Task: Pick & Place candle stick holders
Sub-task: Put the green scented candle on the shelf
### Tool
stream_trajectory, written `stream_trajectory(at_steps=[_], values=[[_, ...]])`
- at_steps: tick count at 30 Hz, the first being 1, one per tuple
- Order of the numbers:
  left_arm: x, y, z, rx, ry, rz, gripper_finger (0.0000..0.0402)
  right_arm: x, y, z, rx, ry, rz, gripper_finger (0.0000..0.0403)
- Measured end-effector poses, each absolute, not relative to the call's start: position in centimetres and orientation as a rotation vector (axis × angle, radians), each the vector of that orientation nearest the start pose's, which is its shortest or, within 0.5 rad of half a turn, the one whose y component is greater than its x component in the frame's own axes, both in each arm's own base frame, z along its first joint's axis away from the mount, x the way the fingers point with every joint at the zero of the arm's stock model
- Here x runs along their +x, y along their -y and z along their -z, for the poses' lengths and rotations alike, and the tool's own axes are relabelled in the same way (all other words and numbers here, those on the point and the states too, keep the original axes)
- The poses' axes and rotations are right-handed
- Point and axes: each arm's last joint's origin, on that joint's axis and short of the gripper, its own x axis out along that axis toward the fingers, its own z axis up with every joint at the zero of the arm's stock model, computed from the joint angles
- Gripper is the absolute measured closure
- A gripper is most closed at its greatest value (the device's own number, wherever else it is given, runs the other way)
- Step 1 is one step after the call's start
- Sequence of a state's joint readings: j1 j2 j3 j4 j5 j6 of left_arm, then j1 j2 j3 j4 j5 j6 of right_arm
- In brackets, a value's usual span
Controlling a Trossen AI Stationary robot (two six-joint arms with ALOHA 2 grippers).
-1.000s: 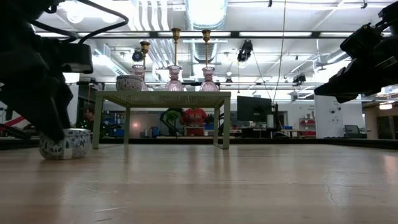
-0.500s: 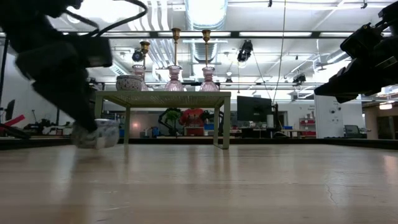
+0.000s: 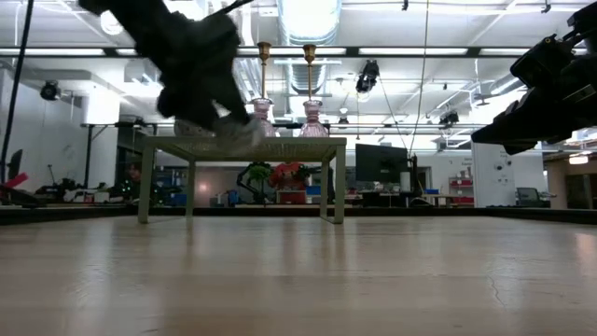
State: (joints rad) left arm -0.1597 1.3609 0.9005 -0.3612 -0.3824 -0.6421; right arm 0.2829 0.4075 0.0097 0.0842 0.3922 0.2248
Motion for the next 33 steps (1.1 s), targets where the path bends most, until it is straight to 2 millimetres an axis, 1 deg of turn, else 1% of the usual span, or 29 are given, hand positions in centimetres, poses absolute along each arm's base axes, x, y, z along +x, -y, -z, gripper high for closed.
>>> stream_trajectory(at_steps=[7,10,12,17,20,29,33], values=[[28.4,-0.5,-27.7,-0.375,-0.639,-0.545,0.01,11.5,-2.2,-13.9,0.119,-0.282,0.141,0.0394],[28.5,-2.2,-29.0,-0.366,-0.625,-0.585,0.01,11.5,-2.2,-13.9,0.119,-0.282,0.141,0.0394],[28.5,-3.2,-29.5,-0.383,-0.619,-0.609,0.01,11.5,-2.2,-13.9,0.119,-0.282,0.141,0.0394],[28.1,-5.1,-29.1,-0.409,-0.644,-0.649,0.01,11.5,-2.2,-13.9,0.119,-0.282,0.141,0.0394],[28.1,-5.9,-28.8,-0.415,-0.654,-0.678,0.0099,11.5,-2.2,-13.9,0.119,-0.282,0.141,0.0394],[29.0,-6.4,-27.7,-0.356,-0.692,-0.706,0.0099,11.5,-2.2,-13.9,0.119,-0.282,0.141,0.0394],[29.2,-6.5,-27.6,-0.336,-0.695,-0.726,0.0099,11.5,-2.2,-13.9,0.119,-0.282,0.141,0.0394]])
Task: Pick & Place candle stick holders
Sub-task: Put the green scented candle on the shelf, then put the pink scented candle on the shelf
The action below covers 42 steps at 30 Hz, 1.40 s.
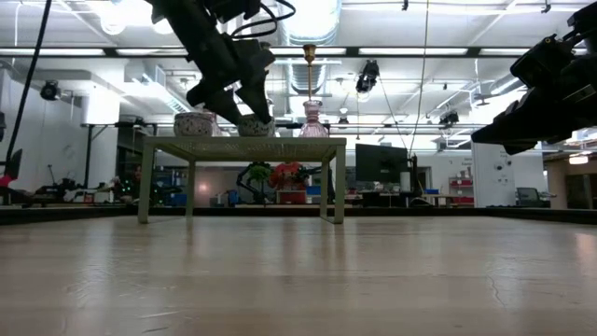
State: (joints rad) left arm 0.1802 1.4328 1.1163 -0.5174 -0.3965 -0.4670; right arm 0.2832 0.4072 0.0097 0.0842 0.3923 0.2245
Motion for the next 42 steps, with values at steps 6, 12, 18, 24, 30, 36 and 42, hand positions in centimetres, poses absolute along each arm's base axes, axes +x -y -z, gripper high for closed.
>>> stream_trajectory(at_steps=[6,12,18,24,30,36,42], values=[[29.3,-6.5,-28.0,-0.32,-0.695,-0.733,0.0097,11.5,-2.2,-13.9,0.119,-0.282,0.141,0.0394],[29.3,-6.6,-28.0,-0.295,-0.683,-0.763,0.0061,11.5,-2.2,-13.9,0.119,-0.282,0.141,0.0394],[29.3,-6.6,-28.1,-0.296,-0.673,-0.762,0.0027,11.5,-2.2,-13.9,0.119,-0.282,0.141,0.0394],[29.0,-6.3,-28.7,-0.307,-0.662,-0.726,0.0025,11.5,-2.2,-13.9,0.119,-0.281,0.141,0.0394],[28.0,-5.9,-30.2,-0.307,-0.617,-0.691,0.0025,11.5,-2.2,-13.9,0.119,-0.282,0.141,0.0394],[26.9,-5.1,-31.8,-0.31,-0.561,-0.636,0.0025,11.5,-2.2,-13.9,0.119,-0.282,0.141,0.0394],[25.7,-4.2,-33.4,-0.301,-0.499,-0.596,0.0026,11.5,-2.2,-13.9,0.119,-0.282,0.141,0.0394]])
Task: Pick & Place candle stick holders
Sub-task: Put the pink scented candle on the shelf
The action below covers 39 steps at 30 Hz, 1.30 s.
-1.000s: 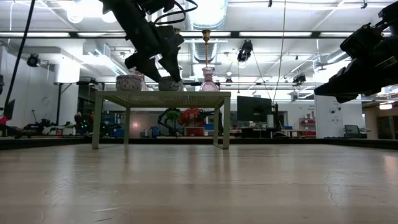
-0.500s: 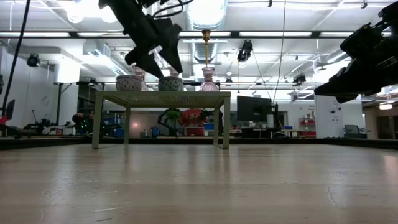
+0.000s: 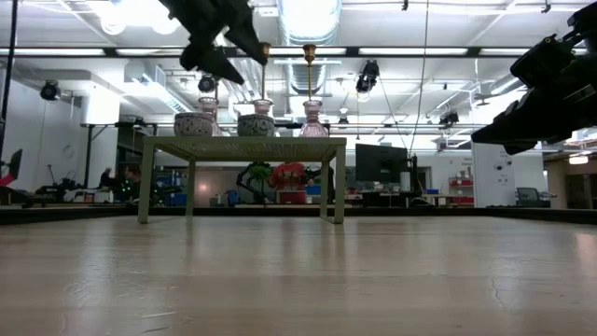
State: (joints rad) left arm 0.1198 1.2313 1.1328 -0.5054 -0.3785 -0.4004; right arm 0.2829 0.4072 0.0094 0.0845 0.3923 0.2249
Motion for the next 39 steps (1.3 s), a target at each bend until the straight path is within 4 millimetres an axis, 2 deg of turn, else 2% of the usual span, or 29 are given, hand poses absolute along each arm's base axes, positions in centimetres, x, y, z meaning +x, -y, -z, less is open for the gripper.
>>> stream_trajectory(at_steps=[6,10,13,19,22,24,28,32,37,39], values=[[24.8,-2.5,-34.6,-0.283,-0.456,-0.53,0.0041,11.5,-2.2,-13.9,0.119,-0.282,0.141,0.0394],[24.7,-0.9,-34.5,-0.254,-0.452,-0.469,0.0085,11.5,-2.2,-13.9,0.119,-0.282,0.141,0.0394],[24.8,0.6,-33.8,-0.228,-0.468,-0.406,0.0142,11.5,-2.2,-13.9,0.119,-0.282,0.141,0.0394],[24.9,4.3,-32.2,-0.174,-0.423,-0.243,0.0287,11.5,-2.2,-13.9,0.119,-0.282,0.141,0.0394],[24.5,6.2,-31.2,-0.089,-0.399,-0.141,0.0357,11.5,-2.2,-13.9,0.119,-0.282,0.141,0.0394],[24.0,7.0,-30.5,-0.081,-0.36,-0.097,0.0389,11.5,-2.2,-13.9,0.119,-0.282,0.141,0.0394],[22.7,7.9,-28.8,-0.036,-0.293,-0.025,0.0389,11.5,-2.2,-13.9,0.12,-0.281,0.141,0.0394],[20.9,7.7,-26.9,-0.038,-0.214,0.021,0.0387,11.5,-2.2,-13.9,0.121,-0.28,0.141,0.0394],[18.4,6.9,-24.4,-0.082,-0.094,0.11,0.0396,11.6,-2.3,-14.1,0.3,-0.253,0.138,0.0394],[17.5,6.5,-23.3,-0.075,-0.071,0.123,0.0396,11.6,-2.3,-14.2,0.314,-0.243,0.135,0.0394]])
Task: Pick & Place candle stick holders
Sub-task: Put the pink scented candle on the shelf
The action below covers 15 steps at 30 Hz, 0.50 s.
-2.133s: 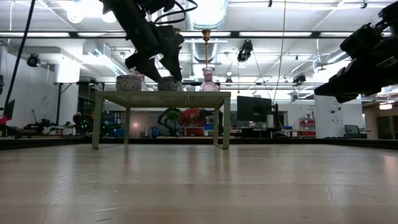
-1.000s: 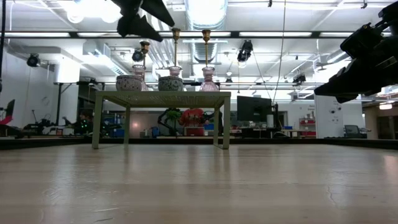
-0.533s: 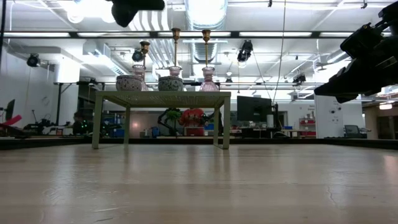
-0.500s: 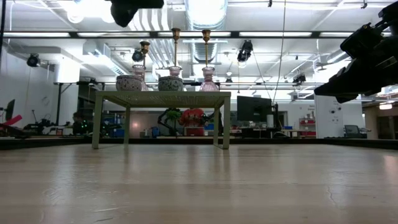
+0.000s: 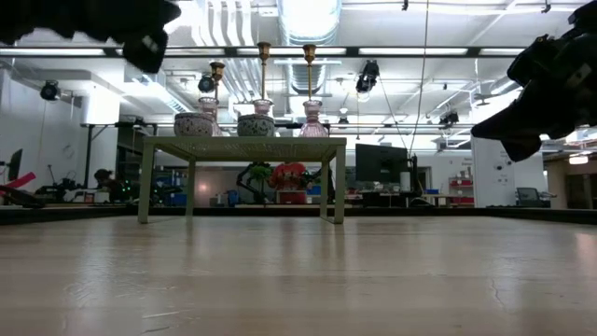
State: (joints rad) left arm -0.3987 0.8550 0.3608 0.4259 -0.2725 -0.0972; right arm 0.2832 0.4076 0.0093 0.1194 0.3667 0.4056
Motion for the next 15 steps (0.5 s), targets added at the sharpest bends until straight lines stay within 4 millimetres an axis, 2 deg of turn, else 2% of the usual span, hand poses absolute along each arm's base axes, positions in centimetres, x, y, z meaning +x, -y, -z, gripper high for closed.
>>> stream_trajectory(at_steps=[4,9,13,15], values=[[15.8,5.8,-20.9,-0.107,-0.043,0.123,0.039,11.7,-2.4,-14.4,0.34,-0.225,0.115,0.0394],[14.5,5.3,-18.6,-0.108,-0.037,0.129,0.0387,11.8,-2.4,-15.0,0.525,-0.164,0.103,0.0394],[13.9,5.1,-17.5,-0.097,-0.032,0.142,0.0386,11.9,-2.5,-15.3,0.601,-0.136,0.087,0.0394],[13.6,5.0,-17.1,-0.082,-0.013,0.15,0.0386,11.9,-2.7,-15.7,0.62,-0.125,0.004,0.0394]])
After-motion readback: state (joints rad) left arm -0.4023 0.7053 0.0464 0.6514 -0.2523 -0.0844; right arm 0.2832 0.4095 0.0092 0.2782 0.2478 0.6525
